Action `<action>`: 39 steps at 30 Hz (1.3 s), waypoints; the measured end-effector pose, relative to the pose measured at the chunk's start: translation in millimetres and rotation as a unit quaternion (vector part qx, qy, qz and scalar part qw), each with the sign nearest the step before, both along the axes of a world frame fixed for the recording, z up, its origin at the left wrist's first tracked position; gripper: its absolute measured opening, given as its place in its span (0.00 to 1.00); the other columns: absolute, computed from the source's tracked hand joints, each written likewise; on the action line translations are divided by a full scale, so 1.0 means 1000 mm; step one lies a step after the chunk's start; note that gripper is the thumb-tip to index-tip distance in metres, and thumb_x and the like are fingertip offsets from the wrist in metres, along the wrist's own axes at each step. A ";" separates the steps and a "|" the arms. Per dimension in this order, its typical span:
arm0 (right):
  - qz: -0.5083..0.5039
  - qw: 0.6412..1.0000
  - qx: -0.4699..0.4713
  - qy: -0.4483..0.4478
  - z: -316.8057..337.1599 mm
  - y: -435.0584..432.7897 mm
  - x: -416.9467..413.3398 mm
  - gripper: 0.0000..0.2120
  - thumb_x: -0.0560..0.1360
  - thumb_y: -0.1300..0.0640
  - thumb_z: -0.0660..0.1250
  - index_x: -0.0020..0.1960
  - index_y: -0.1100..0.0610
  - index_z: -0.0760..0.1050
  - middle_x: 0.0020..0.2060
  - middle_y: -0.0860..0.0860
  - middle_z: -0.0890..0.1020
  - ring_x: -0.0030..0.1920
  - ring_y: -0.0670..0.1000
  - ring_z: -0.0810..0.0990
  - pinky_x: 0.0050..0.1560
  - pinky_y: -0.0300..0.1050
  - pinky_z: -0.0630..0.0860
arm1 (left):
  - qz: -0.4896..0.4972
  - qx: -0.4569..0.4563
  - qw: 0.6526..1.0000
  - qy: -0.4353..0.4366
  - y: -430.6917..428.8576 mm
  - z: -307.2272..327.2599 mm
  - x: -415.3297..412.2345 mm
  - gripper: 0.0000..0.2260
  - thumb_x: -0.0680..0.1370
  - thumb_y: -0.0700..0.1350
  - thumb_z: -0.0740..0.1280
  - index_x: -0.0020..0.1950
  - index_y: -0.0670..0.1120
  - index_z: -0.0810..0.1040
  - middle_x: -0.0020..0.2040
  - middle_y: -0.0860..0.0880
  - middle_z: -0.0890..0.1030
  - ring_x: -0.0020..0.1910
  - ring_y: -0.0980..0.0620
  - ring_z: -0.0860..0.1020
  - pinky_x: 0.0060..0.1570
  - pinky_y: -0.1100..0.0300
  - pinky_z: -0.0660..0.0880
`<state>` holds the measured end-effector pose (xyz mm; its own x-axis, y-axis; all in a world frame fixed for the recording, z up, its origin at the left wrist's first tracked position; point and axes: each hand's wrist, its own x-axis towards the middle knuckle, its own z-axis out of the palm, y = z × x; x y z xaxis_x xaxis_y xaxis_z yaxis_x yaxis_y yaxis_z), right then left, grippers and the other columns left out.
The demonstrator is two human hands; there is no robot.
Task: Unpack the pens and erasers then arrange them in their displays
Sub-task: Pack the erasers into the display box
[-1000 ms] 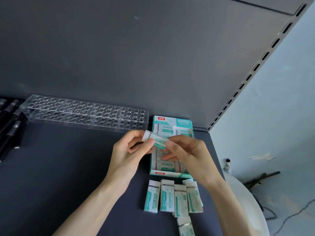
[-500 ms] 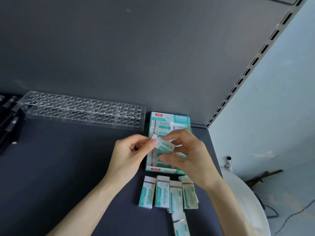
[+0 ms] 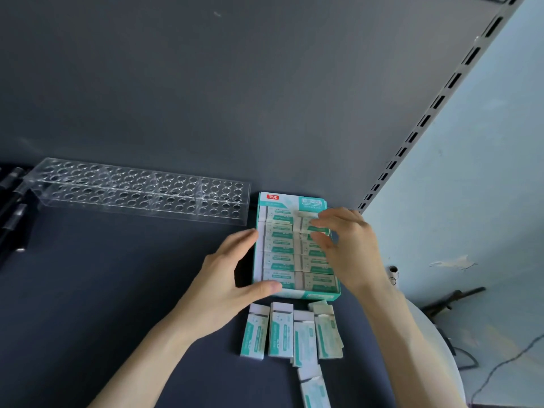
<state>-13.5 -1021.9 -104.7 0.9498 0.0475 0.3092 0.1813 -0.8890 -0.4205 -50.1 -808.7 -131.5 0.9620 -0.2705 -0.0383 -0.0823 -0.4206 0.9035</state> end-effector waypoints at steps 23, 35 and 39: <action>0.000 0.998 0.068 -0.015 0.009 0.006 -0.019 0.11 0.75 0.60 0.67 0.57 0.57 0.79 0.51 0.50 0.77 0.51 0.51 0.74 0.50 0.34 0.69 | 0.016 -0.005 1.000 -0.019 -0.003 0.010 -0.010 0.34 0.68 0.59 0.73 0.71 0.58 0.65 0.67 0.65 0.67 0.68 0.63 0.65 0.70 0.54 0.63; -0.086 0.977 0.193 -0.028 -0.026 0.012 -0.134 0.10 0.72 0.49 0.69 0.49 0.53 0.80 0.43 0.44 0.76 0.42 0.43 0.75 0.41 0.33 0.72 | 0.172 0.150 0.965 -0.130 -0.018 0.003 -0.091 0.28 0.70 0.63 0.64 0.59 0.44 0.78 0.50 0.53 0.73 0.51 0.49 0.73 0.55 0.50 0.69; -0.084 0.980 0.179 0.010 -0.030 0.011 -0.134 0.11 0.71 0.48 0.69 0.49 0.52 0.81 0.41 0.41 0.76 0.40 0.44 0.74 0.41 0.33 0.71 | 0.164 0.204 0.956 -0.135 -0.020 -0.001 -0.092 0.20 0.72 0.58 0.68 0.57 0.47 0.81 0.50 0.53 0.72 0.51 0.49 0.70 0.51 0.59 0.58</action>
